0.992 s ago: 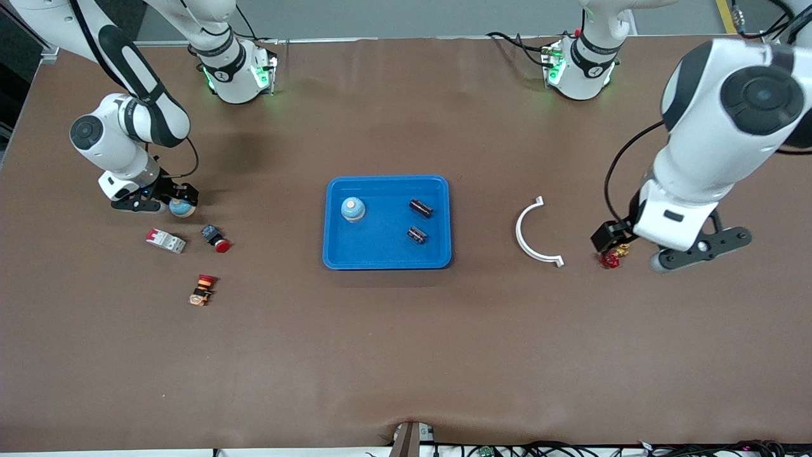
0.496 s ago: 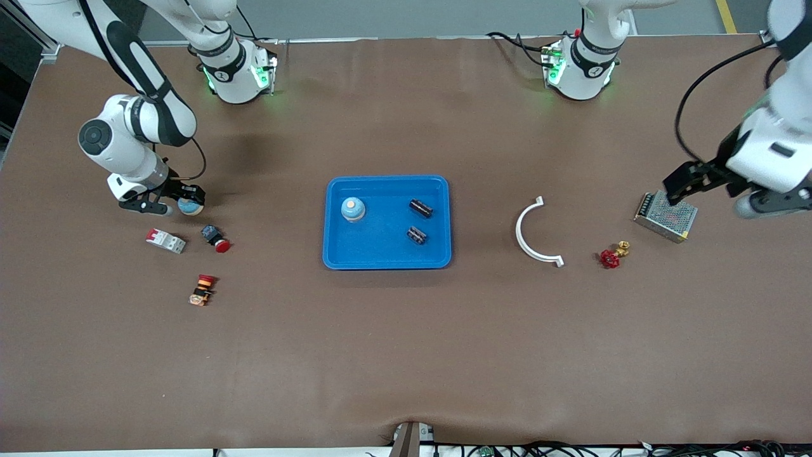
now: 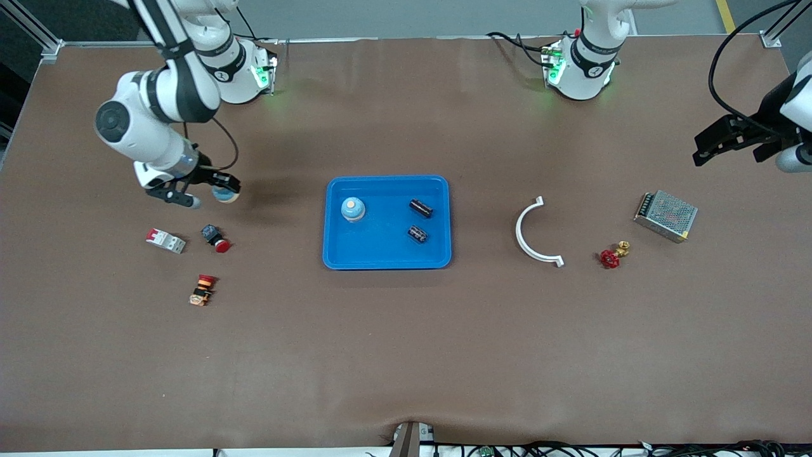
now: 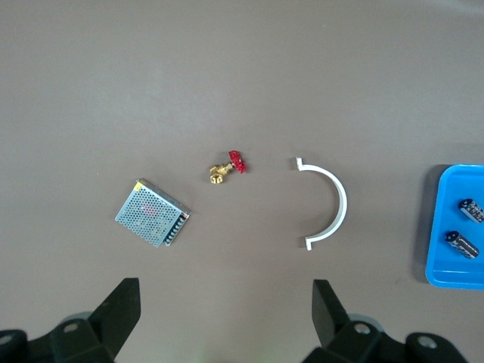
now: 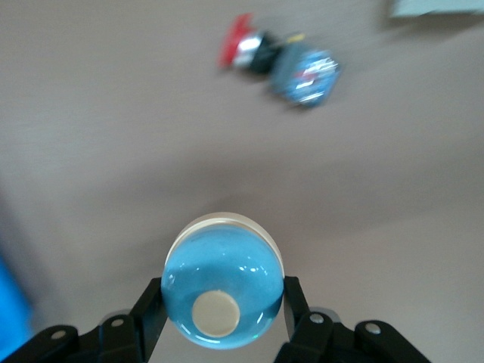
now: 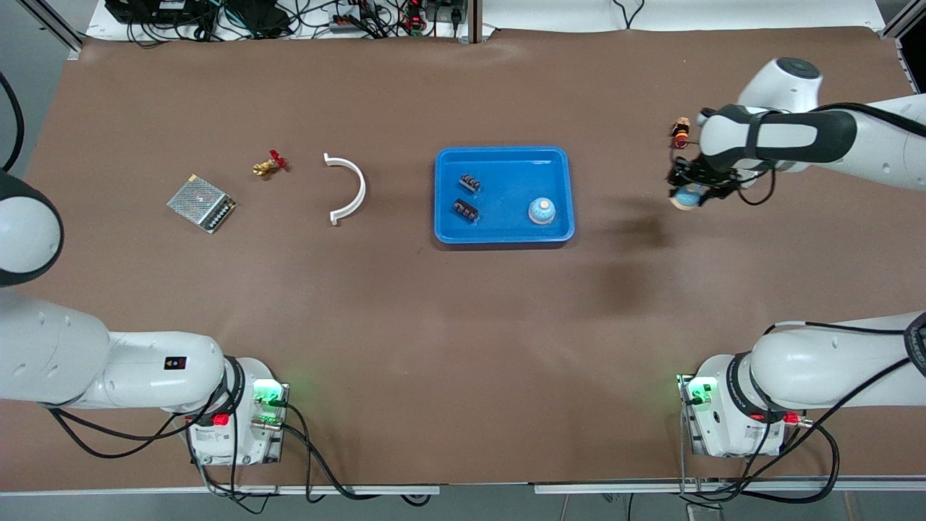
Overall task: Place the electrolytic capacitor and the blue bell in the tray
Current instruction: 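Carry the bell into the tray with the right gripper and release it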
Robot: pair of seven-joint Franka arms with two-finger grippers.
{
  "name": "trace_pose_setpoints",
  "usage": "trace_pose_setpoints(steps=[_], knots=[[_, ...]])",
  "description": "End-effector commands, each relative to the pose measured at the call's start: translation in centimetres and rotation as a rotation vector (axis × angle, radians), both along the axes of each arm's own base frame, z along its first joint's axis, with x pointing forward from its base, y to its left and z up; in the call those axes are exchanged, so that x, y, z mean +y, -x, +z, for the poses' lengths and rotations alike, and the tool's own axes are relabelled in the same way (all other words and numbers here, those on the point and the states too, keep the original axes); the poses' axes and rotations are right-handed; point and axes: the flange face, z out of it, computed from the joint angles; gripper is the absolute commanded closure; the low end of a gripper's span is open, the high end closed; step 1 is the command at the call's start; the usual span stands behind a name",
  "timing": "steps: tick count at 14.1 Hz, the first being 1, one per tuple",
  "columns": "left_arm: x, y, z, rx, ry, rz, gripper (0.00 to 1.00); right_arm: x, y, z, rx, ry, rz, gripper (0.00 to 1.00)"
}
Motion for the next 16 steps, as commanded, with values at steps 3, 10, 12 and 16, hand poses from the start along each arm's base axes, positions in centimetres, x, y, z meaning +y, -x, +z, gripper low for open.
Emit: trace_pose_setpoints(steps=[3,10,12,16], knots=[[0.4,2.8,0.9,-0.006,0.012,-0.014,0.0,10.9,-0.2,2.4,-0.047,-0.016,-0.091,1.0],[1.3,3.0,1.4,-0.014,0.014,-0.014,0.0,22.0,-3.2,-2.6,-0.051,-0.024,-0.154,1.0],[1.3,3.0,1.5,-0.015,0.012,-0.015,0.0,24.4,-3.9,-4.0,-0.053,-0.001,-0.156,1.0],[1.6,3.1,1.6,-0.017,0.005,-0.015,0.0,26.3,-5.8,-6.0,-0.079,0.049,-0.172,1.0]])
